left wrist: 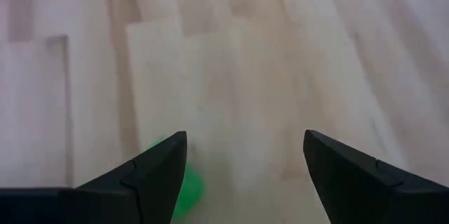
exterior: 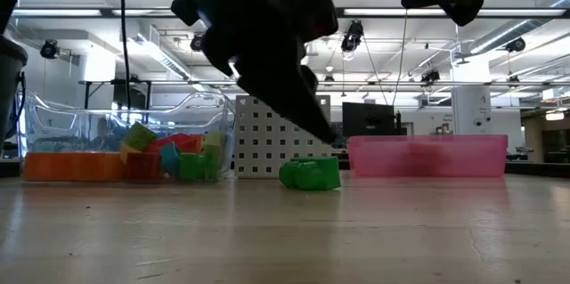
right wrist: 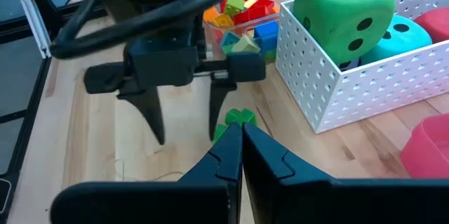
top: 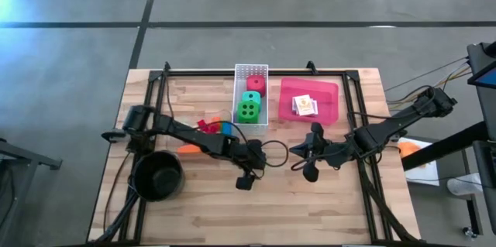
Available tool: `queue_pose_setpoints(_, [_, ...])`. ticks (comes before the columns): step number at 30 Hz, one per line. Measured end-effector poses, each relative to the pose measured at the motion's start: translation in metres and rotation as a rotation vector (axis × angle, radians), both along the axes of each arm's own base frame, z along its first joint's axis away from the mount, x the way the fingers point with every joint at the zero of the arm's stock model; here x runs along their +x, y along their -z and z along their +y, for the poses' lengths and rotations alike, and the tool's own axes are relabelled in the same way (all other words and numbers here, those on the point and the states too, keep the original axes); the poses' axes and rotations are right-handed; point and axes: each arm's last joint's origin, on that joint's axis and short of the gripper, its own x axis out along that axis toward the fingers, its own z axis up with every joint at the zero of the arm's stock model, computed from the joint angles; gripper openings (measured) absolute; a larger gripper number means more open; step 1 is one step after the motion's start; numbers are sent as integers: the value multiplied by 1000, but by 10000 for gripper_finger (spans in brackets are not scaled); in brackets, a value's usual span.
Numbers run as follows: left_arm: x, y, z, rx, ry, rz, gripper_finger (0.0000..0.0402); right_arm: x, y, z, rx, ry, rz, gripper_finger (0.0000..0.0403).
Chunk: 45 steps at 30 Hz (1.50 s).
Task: Pick & Place Toys
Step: Put the green game piece into the transparent bin
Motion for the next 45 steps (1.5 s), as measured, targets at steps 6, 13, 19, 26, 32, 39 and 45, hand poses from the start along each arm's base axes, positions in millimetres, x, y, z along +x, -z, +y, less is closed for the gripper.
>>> queue_pose_setpoints(6, [2, 3, 3, 95, 6, -18, 289, 0, 0, 0, 0, 0, 1, 8])
queue_pose_setpoints(13, [1, 4, 6, 182, -1, -10, 289, 0, 0, 0, 0, 0, 1, 8])
queue_pose_setpoints(19, [2, 5, 8, 222, 5, -16, 289, 0, 0, 0, 0, 0, 1, 8])
queue_pose_setpoints(26, [1, 6, 9, 213, -11, -8, 289, 0, 0, 0, 0, 0, 1, 8])
queue_pose_setpoints(32, [3, 18, 22, 198, -52, 2, 289, 0, 0, 0, -1, 0, 1, 8])
queue_pose_setpoints(39, [7, 38, 27, 220, -50, 45, 290, 0, 0, 0, 0, 0, 1, 8])
queue_pose_setpoints(45, [4, 43, 27, 189, -72, 93, 289, 0, 0, 0, -1, 0, 1, 8])
